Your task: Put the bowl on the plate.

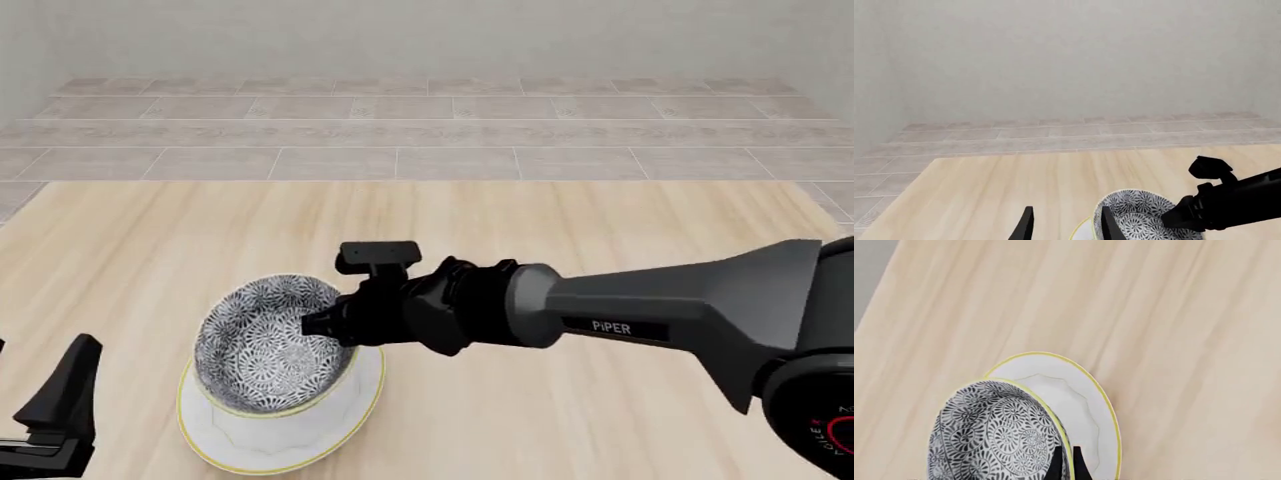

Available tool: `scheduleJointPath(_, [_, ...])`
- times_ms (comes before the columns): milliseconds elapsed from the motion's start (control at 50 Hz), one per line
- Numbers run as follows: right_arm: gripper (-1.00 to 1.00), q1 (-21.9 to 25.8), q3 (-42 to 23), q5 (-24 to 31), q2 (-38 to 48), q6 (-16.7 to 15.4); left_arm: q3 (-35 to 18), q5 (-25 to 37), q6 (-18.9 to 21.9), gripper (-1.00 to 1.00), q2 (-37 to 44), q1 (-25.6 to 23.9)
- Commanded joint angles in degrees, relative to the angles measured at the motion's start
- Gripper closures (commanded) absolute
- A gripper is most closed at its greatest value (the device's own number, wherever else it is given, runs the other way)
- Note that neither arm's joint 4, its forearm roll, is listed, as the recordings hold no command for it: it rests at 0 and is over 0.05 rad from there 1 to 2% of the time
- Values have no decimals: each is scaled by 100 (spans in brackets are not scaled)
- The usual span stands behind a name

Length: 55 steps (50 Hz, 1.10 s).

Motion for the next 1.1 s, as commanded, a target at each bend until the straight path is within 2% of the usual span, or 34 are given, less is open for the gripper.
scheduleJointPath(20, [100,48,4,-60,35,102,13,-22,8,-100,0,-10])
scheduleJointPath(1100, [100,3,-70,-39,271,-90,5,-52,63,-100,0,-8])
